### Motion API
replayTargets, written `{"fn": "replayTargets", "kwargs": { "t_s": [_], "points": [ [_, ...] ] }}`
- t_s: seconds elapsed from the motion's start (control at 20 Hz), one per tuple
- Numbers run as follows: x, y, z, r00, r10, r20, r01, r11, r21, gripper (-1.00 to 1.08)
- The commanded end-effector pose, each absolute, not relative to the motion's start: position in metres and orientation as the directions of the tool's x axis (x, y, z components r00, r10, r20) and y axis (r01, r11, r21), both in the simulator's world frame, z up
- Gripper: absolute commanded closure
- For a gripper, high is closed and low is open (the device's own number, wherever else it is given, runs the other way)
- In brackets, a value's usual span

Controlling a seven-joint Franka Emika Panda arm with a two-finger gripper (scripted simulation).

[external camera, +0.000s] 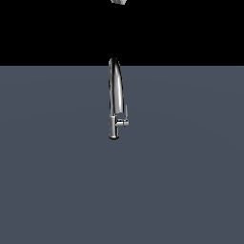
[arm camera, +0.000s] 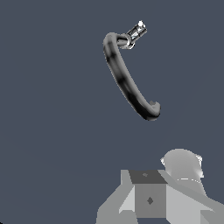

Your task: Turn on the faucet by rotating a designated handle.

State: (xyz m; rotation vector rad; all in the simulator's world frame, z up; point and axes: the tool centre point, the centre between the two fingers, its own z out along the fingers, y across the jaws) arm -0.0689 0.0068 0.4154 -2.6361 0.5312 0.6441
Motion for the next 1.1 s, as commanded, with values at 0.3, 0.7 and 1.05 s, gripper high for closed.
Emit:
{"fn": "replayTargets", "kwargs": {
  "t_s": [0.3, 0.7, 1.05],
  "points": [
    [-0.026, -0.001, 0.379, 0.716, -0.292, -0.634, -0.571, -0.768, -0.291, 1.08],
    [0.009, -0.009, 0.338, 0.590, -0.287, -0.754, -0.691, -0.662, -0.289, 1.08],
    [0.037, -0.015, 0.295, 0.461, -0.257, -0.849, -0.792, -0.552, -0.263, 1.08]
  ]
}}
